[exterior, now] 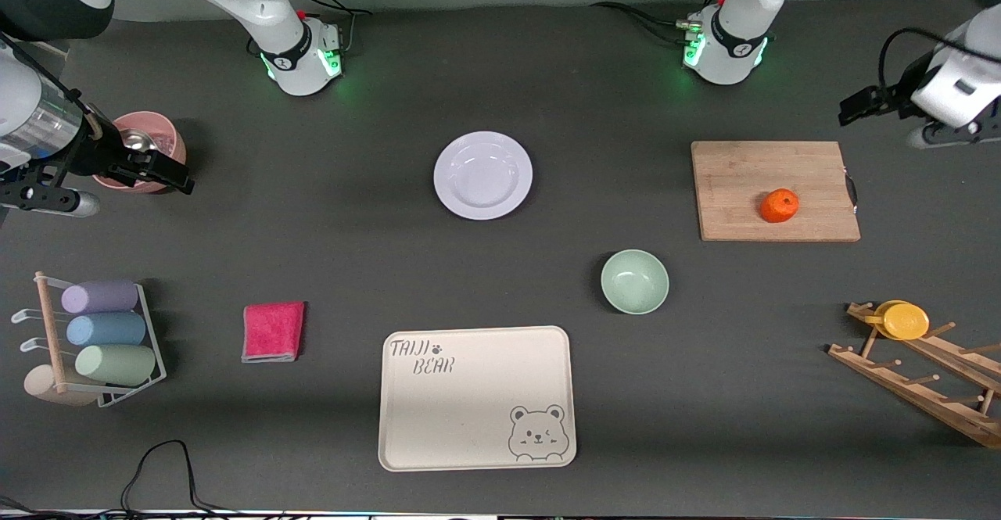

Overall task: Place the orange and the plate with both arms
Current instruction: 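Move the left gripper toward the orange on the cutting board, then lower the left gripper around the orange and close it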

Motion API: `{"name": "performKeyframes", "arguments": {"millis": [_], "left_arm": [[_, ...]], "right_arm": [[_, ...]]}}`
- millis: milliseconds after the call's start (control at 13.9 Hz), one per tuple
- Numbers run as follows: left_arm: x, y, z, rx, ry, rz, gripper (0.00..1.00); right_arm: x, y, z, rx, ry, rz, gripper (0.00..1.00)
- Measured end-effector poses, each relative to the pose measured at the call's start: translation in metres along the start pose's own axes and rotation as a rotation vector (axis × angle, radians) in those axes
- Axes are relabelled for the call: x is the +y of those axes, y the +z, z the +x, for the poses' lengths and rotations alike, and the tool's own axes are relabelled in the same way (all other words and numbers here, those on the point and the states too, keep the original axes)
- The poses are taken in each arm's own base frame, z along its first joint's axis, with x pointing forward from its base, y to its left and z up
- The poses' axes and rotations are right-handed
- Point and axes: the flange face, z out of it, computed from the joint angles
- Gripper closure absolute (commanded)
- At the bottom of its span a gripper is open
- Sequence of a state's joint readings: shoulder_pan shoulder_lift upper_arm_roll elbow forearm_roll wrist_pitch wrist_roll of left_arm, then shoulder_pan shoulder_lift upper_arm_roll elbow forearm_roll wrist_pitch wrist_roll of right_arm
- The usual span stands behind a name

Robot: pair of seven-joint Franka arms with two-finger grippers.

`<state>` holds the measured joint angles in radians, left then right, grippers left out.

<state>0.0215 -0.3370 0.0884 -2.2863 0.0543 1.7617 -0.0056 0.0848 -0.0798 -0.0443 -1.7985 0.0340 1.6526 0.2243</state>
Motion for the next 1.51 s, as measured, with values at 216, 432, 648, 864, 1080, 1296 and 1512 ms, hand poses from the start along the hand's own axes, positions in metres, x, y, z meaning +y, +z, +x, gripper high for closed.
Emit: {"name": "performKeyframes", "arguments": {"millis": [216, 432, 648, 864, 1080, 1296, 1512], "left_arm": [[0.005, 0.076, 0.013, 0.024, 0.011, 0.001, 0.00], [0.008, 0.135, 0.030, 0.013, 0.015, 0.006, 0.00], [0.010, 0.176, 0.044, 0.024, 0.019, 0.010, 0.00], [0.011, 0.209, 0.050, 0.035, 0.021, 0.013, 0.00], [0.012, 0.236, 0.054, 0.045, 0.023, 0.015, 0.00], [0.012, 0.253, 0.057, 0.048, 0.025, 0.017, 0.00], [0.012, 0.258, 0.057, 0.043, 0.024, 0.017, 0.11]], "right_arm": [[-0.004, 0.012, 0.002, -0.013, 0.005, 0.037, 0.00], [-0.006, 0.022, 0.003, -0.023, 0.010, 0.060, 0.00], [-0.008, 0.032, 0.007, -0.028, 0.014, 0.073, 0.00], [-0.012, 0.045, 0.009, -0.049, 0.004, 0.098, 0.00], [-0.018, 0.055, 0.013, -0.067, -0.048, 0.162, 0.00], [-0.020, 0.065, 0.018, -0.082, -0.051, 0.173, 0.00], [-0.021, 0.071, 0.021, -0.089, -0.052, 0.177, 0.00]]}}
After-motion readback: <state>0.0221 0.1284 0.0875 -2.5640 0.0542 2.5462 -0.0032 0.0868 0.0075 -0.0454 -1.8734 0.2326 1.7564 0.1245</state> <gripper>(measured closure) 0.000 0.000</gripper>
